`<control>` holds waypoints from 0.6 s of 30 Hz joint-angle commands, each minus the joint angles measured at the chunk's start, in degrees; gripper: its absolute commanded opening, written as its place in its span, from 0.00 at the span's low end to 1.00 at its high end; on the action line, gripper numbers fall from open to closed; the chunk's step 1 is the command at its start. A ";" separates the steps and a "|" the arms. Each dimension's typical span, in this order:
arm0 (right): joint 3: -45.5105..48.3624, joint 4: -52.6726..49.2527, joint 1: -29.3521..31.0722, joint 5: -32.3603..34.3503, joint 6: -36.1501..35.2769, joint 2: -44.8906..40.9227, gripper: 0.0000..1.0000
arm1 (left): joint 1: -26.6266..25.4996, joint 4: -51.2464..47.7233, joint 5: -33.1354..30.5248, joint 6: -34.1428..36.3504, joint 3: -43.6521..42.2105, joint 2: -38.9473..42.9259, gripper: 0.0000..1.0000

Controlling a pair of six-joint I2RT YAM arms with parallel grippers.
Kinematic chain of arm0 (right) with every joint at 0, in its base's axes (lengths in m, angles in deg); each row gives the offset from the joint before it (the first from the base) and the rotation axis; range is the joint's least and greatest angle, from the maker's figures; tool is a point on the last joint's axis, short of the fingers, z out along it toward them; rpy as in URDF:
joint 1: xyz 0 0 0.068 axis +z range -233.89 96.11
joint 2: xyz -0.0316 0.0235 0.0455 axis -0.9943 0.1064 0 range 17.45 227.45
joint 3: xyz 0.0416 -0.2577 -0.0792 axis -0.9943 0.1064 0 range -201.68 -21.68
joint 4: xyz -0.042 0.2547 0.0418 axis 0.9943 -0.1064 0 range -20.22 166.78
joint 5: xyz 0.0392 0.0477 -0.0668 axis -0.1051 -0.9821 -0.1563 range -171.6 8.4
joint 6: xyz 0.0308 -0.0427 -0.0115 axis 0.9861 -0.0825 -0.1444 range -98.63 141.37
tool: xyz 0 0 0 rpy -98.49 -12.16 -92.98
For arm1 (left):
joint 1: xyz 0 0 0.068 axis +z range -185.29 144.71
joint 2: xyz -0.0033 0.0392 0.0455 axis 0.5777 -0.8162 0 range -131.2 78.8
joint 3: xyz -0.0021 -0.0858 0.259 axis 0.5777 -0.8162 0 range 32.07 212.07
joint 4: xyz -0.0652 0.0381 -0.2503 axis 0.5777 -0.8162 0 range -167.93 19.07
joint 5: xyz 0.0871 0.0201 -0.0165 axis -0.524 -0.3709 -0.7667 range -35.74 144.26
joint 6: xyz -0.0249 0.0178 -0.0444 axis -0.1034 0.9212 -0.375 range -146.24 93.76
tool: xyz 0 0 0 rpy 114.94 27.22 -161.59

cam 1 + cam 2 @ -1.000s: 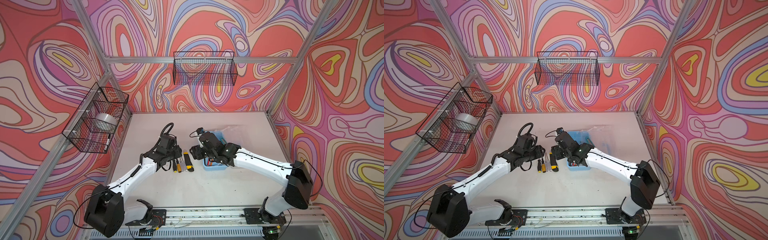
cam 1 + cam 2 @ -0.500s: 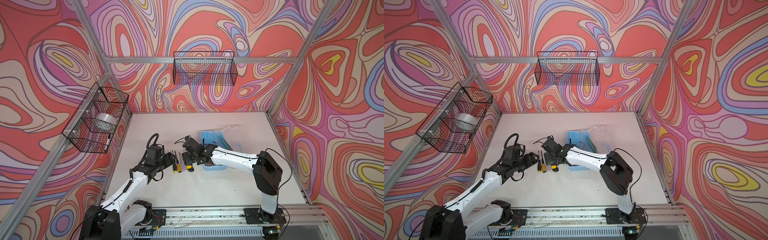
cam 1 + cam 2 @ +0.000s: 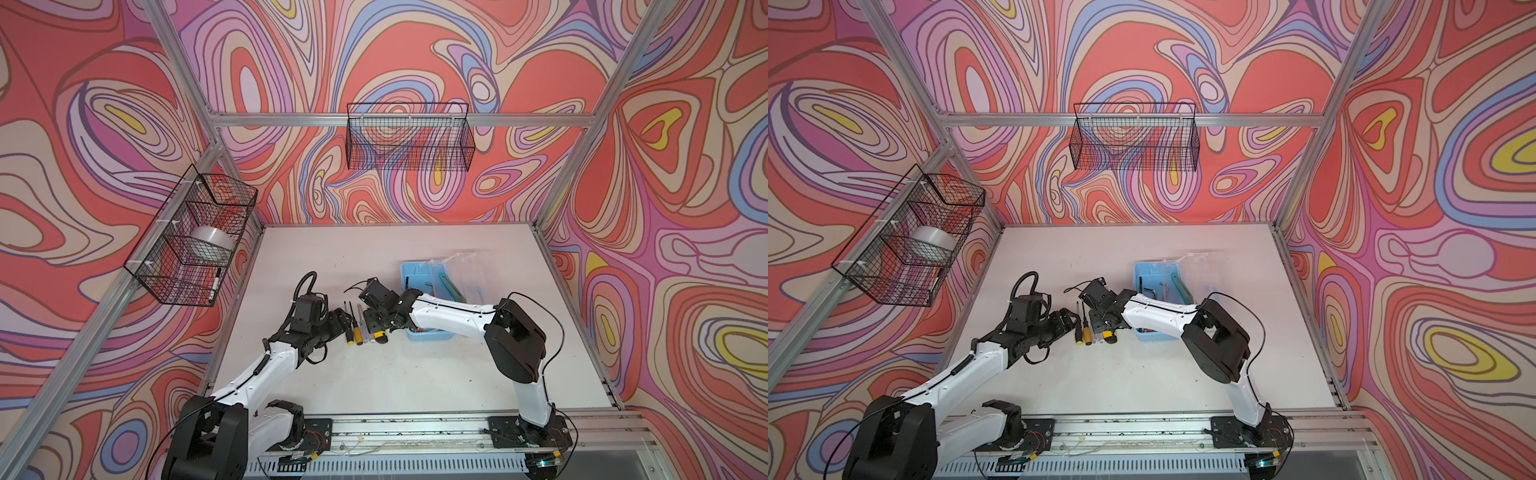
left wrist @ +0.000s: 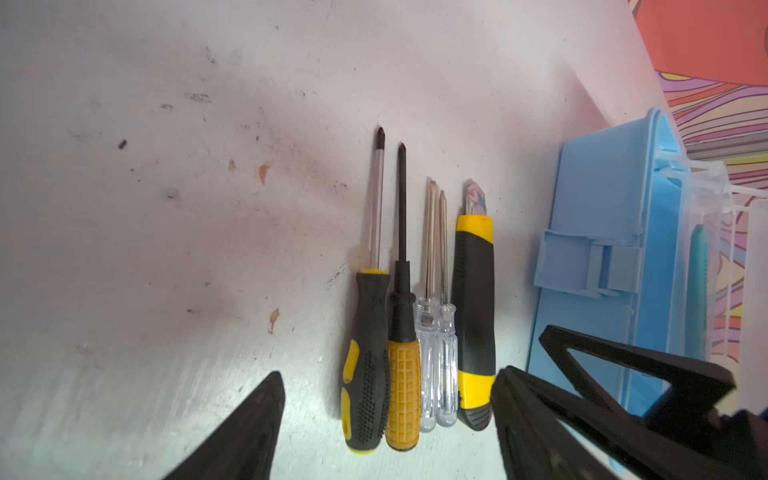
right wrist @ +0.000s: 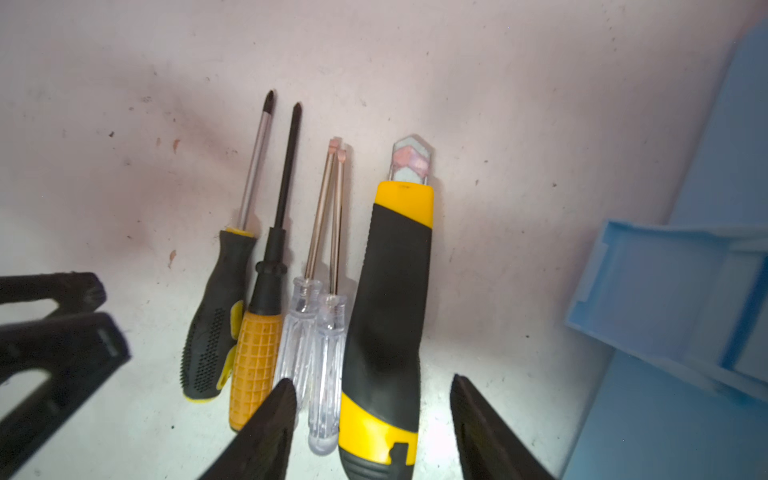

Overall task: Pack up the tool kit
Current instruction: 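Move the right gripper over the yellow-black box cutter while the left hovers nearby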

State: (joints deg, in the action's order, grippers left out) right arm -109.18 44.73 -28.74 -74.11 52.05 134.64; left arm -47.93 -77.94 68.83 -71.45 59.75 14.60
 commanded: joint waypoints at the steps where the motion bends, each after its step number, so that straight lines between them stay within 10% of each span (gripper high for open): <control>1: -1.42 -0.94 0.05 0.16 0.44 1.98 0.62 | 0.47 1.20 0.29 0.21 -0.14 0.50 0.78; 18: -1.96 -0.77 -0.49 0.65 0.35 4.86 0.55 | 0.47 5.34 1.63 -0.71 -1.41 -4.20 0.77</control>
State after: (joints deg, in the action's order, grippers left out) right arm -110.25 43.90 -29.02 -73.87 52.16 137.81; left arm -47.93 -74.24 69.90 -71.53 58.90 10.92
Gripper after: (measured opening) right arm 0.555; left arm 0.767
